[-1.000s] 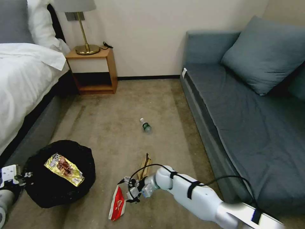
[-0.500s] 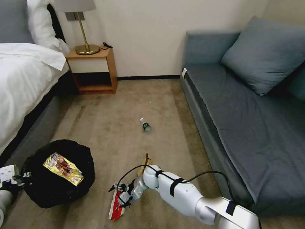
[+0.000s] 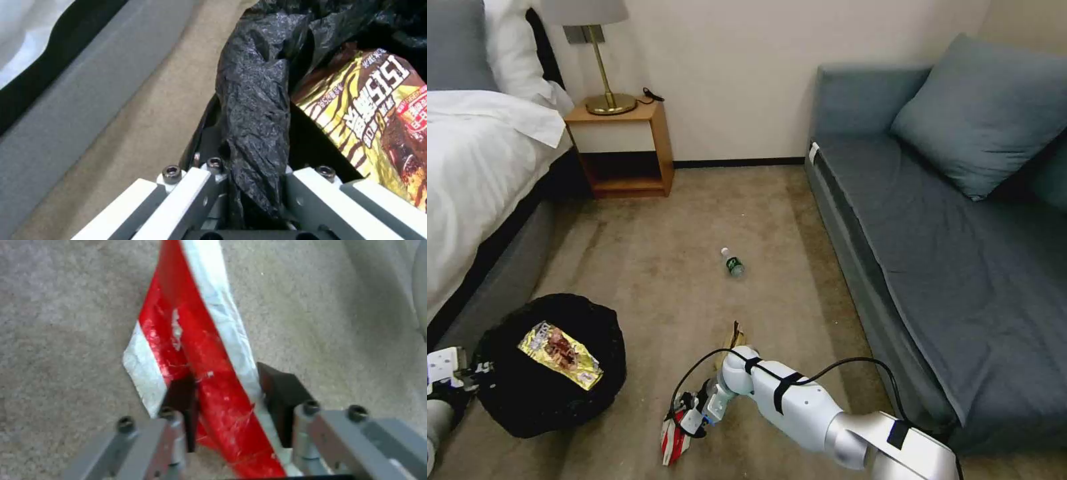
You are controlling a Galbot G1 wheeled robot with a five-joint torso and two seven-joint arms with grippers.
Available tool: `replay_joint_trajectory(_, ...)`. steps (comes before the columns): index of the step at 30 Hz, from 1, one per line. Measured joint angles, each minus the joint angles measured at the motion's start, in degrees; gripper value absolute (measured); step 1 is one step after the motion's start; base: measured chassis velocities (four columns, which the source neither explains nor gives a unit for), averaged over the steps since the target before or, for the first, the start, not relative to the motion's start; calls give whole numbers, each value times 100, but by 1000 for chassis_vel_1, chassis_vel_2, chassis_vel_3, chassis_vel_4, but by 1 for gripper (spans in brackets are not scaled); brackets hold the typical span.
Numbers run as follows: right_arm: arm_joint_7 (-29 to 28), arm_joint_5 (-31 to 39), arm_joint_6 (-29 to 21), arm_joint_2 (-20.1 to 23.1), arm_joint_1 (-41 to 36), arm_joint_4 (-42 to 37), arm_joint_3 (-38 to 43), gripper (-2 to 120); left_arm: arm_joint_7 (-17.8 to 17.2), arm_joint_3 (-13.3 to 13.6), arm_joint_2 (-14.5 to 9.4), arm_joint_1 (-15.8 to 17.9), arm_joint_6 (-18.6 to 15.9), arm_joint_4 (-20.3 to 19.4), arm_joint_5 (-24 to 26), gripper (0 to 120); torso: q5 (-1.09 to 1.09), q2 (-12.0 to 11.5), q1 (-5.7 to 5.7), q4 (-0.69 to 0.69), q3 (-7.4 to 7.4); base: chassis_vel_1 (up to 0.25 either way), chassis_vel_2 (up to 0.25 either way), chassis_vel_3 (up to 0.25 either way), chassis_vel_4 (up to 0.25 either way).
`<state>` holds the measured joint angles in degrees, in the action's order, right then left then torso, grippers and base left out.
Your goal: Pick up the trash bin, then pick up the garbage on the floor and place it into the trash bin.
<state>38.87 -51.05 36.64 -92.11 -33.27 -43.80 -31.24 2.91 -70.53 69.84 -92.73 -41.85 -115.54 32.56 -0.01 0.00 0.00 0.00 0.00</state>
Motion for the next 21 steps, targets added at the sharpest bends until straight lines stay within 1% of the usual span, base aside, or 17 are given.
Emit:
replay_joint_trajectory(1, 0, 0, 0, 0, 0, 0, 0, 34, 0, 0, 0, 0, 0, 0, 0, 3, 0, 0, 0, 0, 0, 0, 0, 0, 0)
replay_joint_trajectory(2, 3, -24, 18, -1, -29, 0, 29, 26, 0, 6, 0, -3, -1, 0, 0, 3, 0, 0, 0, 0, 0, 0, 0, 0, 0)
replay_joint_trajectory(3, 3, -24, 18, -1, -29, 0, 29, 26, 0, 6, 0, -3, -1, 0, 0, 3, 0, 0, 0, 0, 0, 0, 0, 0, 0)
replay_joint_trajectory(5, 1, -56, 38, -2, -62, -8, 99, 14, 0, 10, 0, -7, -2, 0, 0, 3, 0, 0, 0, 0, 0, 0, 0, 0, 0)
replay_joint_trajectory(6, 1, -56, 38, -2, -62, -8, 99, 14, 0, 10, 0, -7, -2, 0, 0, 3, 0, 0, 0, 0, 0, 0, 0, 0, 0)
replay_joint_trajectory(8, -21, -49, 47, 34, -103, -50, 202, 5, 0, 28, 1, -10, -2, 0, 0, 3, 1, 0, 0, 0, 0, 0, 0, 0, 0)
replay_joint_trajectory(10, -25, -1, 45, 72, -119, -83, 246, 3, 0, 32, 6, -10, -2, -1, 0, 3, 1, 0, 0, 0, 0, 0, 0, 0, 0)
replay_joint_trajectory(11, -35, 283, -3, 192, -165, -253, 368, 1, 0, 48, 21, -11, -2, -12, 0, 3, 2, 0, 0, 0, 0, 0, 0, 0, 0)
replay_joint_trajectory(12, -35, 283, -3, 192, -165, -253, 368, 1, 0, 48, 21, -11, -2, -12, 0, 3, 2, 0, 0, 0, 0, 0, 0, 0, 0)
replay_joint_trajectory(15, -87, 1094, -155, 593, -360, -856, 756, 1, -1, 54, 33, -22, -2, -40, 0, 3, 2, 0, 0, 0, 0, 0, 0, 0, 0)
replay_joint_trajectory(16, -87, 1094, -155, 593, -360, -856, 756, 1, -1, 54, 33, -22, -2, -40, 0, 3, 2, 0, 0, 0, 0, 0, 0, 0, 0)
replay_joint_trajectory(18, -107, 1626, -274, 991, -528, -1490, 1024, 1, -2, 55, 25, -30, -2, -45, 12, 3, 2, 0, 0, 0, 0, 0, 0, 0, 0)
replay_joint_trajectory(19, -107, 1626, -274, 991, -528, -1490, 1024, 1, -2, 55, 25, -30, -2, -45, 12, 3, 2, 0, 0, 0, 0, 0, 0, 0, 0)
replay_joint_trajectory(20, -128, 1908, -367, 1209, -623, -1844, 1177, 1, -3, 53, 20, -32, -2, -46, 18, 3, 2, 0, 0, 0, 0, 0, 0, 0, 0)
replay_joint_trajectory(21, -128, 1908, -367, 1209, -623, -1844, 1177, 1, -3, 53, 20, -32, -2, -46, 18, 3, 2, 0, 0, 0, 0, 0, 0, 0, 0)
